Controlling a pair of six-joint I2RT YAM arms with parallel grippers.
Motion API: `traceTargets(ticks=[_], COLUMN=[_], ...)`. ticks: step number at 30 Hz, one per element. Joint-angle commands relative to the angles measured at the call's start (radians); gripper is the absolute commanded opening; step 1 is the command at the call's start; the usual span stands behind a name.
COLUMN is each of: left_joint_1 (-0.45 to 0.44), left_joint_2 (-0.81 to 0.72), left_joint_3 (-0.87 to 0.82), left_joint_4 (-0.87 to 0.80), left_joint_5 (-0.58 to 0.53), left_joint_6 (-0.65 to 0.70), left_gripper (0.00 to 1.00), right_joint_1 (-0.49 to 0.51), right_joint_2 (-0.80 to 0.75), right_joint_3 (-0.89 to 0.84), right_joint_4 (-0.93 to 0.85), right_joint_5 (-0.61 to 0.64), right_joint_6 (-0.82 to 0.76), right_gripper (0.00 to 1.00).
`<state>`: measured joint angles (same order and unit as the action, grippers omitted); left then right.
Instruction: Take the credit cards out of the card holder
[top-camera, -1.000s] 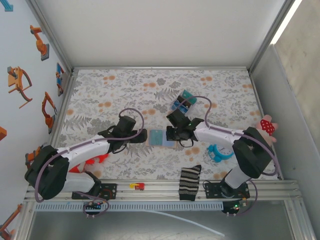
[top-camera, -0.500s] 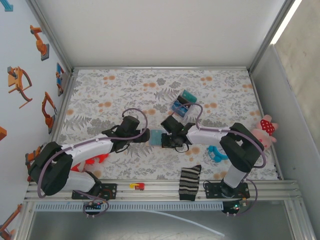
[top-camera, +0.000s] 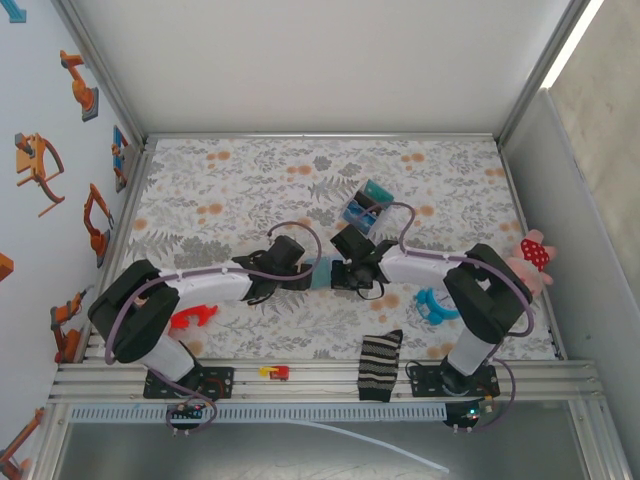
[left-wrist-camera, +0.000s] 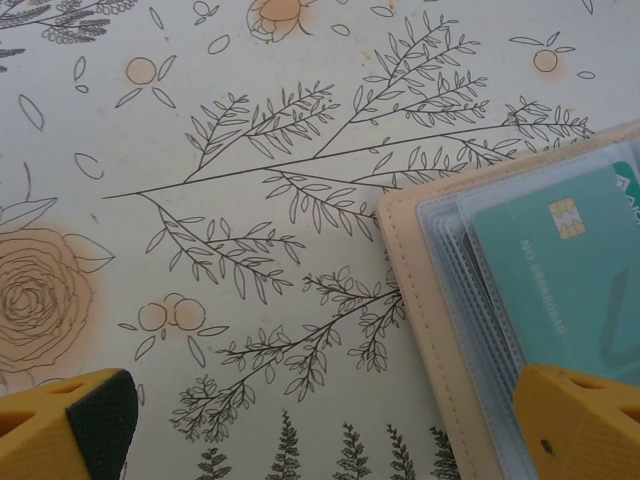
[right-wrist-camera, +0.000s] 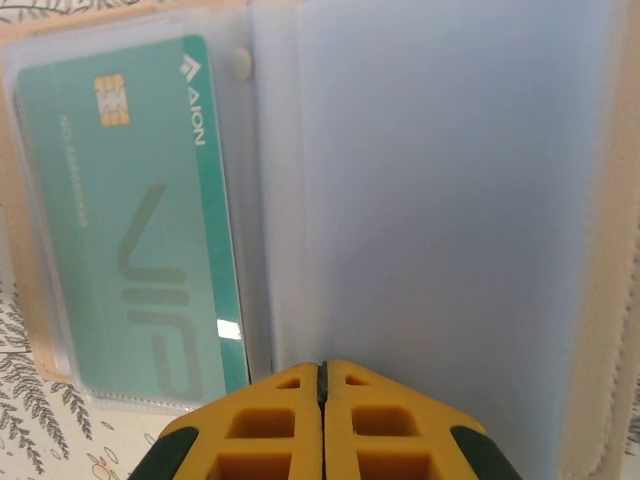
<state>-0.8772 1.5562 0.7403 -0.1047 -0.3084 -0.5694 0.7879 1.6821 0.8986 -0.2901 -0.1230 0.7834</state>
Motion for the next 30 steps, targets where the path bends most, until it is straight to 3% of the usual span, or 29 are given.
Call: traceTargets(ticks=[1,18,30], left_joint_1=[-0.005,-0.005,-0.006], left_joint_2=[0.013,0.079,0.091], left_joint_3=[0.028,0.042,0.045], left_joint_4=[-0.024,-0.025,-0.051], left_joint_5=[-0.038,-0.011,-0.012], left_joint_6=[0.004,-0.011,-0.012], left_gripper=[0.97,0.97,0.97], right_joint_1=[-0.005,-0.094,-0.120], right_joint_2=[-0.053,-0.044,0.026], right_joint_3=[-0.015,-0.017,-0.048], right_joint_4=[-0.026,0.141,0.249], right_joint_5=[0.003,-0.176,-0.247], right_joint_6=[-0.019,0.005,0.036], right_gripper=[0.06,0.19,0.18])
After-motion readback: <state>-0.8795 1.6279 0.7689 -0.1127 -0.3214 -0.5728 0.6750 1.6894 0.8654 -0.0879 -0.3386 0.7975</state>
